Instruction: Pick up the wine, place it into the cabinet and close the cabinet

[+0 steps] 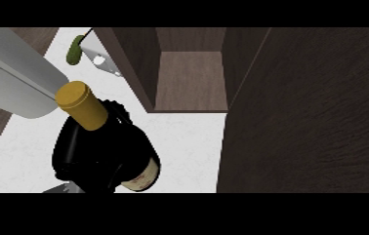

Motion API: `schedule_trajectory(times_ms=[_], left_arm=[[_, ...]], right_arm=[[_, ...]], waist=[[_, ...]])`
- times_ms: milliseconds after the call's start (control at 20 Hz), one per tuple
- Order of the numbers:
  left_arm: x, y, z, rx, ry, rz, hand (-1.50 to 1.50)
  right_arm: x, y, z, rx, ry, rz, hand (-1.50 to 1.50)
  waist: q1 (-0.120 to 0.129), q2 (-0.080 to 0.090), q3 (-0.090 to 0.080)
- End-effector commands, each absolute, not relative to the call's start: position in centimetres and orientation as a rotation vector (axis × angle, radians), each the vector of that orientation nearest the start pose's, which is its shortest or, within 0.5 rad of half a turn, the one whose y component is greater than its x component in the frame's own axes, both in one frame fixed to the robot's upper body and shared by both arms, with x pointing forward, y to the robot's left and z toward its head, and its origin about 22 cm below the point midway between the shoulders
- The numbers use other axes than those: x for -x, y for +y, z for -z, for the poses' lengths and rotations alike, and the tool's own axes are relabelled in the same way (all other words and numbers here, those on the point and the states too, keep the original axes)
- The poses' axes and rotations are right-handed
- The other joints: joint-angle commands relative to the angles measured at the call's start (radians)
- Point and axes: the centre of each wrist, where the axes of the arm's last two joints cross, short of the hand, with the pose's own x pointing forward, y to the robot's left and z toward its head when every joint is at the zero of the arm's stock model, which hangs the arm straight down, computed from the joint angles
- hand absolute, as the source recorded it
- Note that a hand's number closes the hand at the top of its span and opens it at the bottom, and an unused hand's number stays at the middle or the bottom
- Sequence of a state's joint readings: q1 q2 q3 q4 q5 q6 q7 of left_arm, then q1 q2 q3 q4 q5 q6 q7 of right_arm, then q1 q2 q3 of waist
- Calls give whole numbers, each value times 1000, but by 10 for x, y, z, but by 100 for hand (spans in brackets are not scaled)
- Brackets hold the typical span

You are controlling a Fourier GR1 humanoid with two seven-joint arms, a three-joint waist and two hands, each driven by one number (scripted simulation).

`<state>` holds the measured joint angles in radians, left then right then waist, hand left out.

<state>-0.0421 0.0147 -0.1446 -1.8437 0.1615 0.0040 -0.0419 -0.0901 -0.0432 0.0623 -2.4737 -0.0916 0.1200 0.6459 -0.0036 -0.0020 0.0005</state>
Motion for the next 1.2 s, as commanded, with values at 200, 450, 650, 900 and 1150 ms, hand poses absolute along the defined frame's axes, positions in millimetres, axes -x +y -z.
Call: schedule_trajectory(times_ms=[200,450,650,900,1150], left_arm=[[-231,130,-109,383,-1885,8,150],[-246,95,-125,373,-1872,-26,150],[-267,98,-140,327,-1895,-6,150],[-268,78,-139,275,-1911,-29,150],[-284,63,-151,222,-1933,-5,150]], right_arm=[[-142,-208,-204,-217,-1924,-230,-150],[-145,-225,-203,-217,-1940,-258,-150],[-139,-228,-204,-225,-1918,-237,-150],[-155,-229,-203,-216,-1926,-240,-150],[-134,-224,-210,-210,-1932,-263,-150]], waist=[[0,0,0],[-7,1,0],[-5,1,0],[-1,2,0],[-5,1,0]])
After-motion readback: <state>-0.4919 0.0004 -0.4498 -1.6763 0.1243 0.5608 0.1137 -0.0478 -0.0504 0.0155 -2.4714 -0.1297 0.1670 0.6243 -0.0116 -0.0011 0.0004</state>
